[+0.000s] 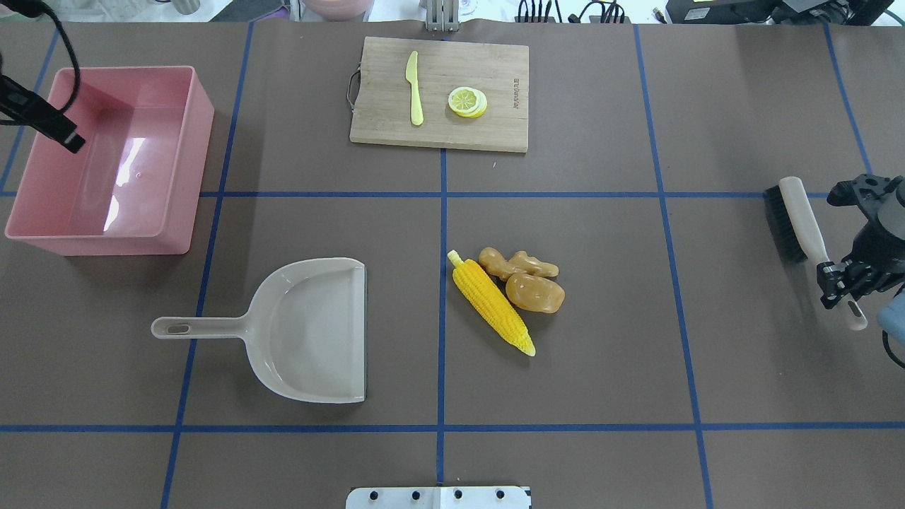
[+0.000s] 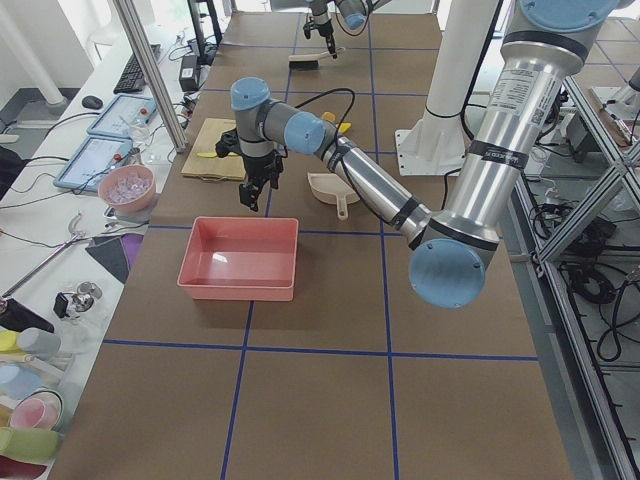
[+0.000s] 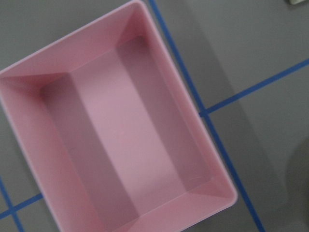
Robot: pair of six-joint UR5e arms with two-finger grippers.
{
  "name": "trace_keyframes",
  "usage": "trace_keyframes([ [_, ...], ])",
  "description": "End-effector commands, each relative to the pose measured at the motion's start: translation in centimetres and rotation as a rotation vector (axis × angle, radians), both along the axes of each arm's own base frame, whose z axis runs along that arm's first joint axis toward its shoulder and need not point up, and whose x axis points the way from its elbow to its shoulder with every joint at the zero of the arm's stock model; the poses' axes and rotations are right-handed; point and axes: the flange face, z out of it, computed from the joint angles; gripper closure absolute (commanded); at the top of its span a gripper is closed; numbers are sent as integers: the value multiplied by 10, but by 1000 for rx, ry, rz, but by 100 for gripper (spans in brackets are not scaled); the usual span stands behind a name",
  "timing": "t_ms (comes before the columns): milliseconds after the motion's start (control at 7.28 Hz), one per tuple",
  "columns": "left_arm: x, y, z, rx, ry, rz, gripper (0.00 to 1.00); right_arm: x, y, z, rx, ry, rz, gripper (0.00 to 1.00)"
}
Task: Sweep and dump trash into bin
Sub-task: 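Grasp the white dustpan handle with the left gripper while the right gripper lifts the brush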
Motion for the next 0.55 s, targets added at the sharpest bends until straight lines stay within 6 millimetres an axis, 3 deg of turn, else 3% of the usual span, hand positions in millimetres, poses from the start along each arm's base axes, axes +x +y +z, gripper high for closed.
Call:
trace_keyframes([
  [0, 63, 23, -35, 70, 31, 124, 1, -9, -13, -28, 37, -19, 3, 100],
  [137, 88, 46, -49, 103, 48, 183, 1, -4, -14, -48, 73, -39, 11, 100],
  [275, 110, 64, -58, 123, 61, 235, 1, 14, -23, -65, 119, -51, 44, 100],
  [412, 143, 83, -63, 137, 61, 299, 1, 17, -25, -67, 159, -9, 49, 100],
])
